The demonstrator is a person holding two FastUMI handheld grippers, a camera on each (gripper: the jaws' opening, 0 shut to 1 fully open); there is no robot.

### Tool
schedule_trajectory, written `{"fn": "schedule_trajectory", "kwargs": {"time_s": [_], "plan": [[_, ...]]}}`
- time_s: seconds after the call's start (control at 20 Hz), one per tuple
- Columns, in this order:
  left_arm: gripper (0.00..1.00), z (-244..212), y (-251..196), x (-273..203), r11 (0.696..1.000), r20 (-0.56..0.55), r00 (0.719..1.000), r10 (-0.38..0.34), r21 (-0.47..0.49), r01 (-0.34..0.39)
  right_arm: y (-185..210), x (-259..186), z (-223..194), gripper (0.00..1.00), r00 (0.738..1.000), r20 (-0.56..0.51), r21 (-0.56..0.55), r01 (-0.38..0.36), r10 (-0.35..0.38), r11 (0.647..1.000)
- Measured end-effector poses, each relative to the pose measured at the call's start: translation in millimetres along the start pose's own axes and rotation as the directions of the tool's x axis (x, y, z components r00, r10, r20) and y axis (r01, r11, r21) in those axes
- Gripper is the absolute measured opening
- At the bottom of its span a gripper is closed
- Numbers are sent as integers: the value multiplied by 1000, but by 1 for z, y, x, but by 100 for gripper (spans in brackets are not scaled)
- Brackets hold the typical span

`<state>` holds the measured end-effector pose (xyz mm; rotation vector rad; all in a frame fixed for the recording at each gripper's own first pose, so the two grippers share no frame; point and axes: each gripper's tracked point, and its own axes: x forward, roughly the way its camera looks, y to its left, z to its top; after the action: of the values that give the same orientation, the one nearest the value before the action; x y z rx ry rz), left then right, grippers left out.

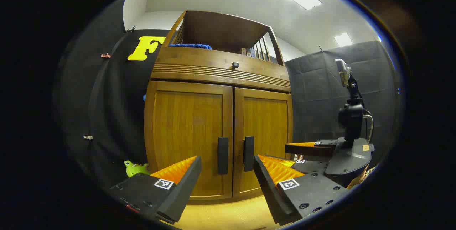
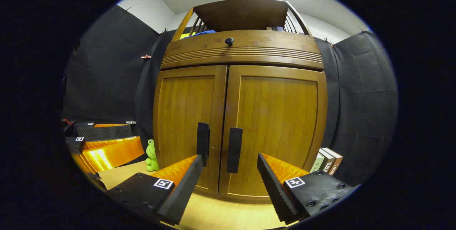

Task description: Open the right door of the double-door shoe cabinet with the right hand, and open the left door with the left hand.

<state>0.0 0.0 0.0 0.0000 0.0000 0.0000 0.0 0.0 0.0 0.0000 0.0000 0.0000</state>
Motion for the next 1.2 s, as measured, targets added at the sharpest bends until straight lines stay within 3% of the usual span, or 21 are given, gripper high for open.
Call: {"fn": "schedule_trajectory", "kwargs": {"time_s": [0.25,0.45,0.7,0.75,0.8,0.95,1.2], "plan": [[91,2,2,-1,1000,4,1000,0,-5,0,0,-3,5,98,1000,15,3,2,-2,1000],[91,8,13,-4,998,35,998,55,25,-56,2,-4,5,98,1000,17,9,-8,8,1000],[91,5,0,-8,1000,11,1000,-1,-5,1,3,-5,6,96,1000,21,2,-6,6,1000],[87,7,0,-9,1000,16,1000,0,-4,0,3,-6,6,96,1000,20,0,-7,7,1000],[91,7,0,-9,1000,20,1000,1,-3,-1,3,-6,6,96,1000,22,-3,-6,6,1000],[87,8,2,-9,1000,21,1000,4,-5,-4,4,-8,7,96,1000,22,-12,-8,9,1000],[91,0,6,-10,1000,12,1000,16,7,-16,7,-4,7,98,1000,27,-9,-10,10,1000]]}}
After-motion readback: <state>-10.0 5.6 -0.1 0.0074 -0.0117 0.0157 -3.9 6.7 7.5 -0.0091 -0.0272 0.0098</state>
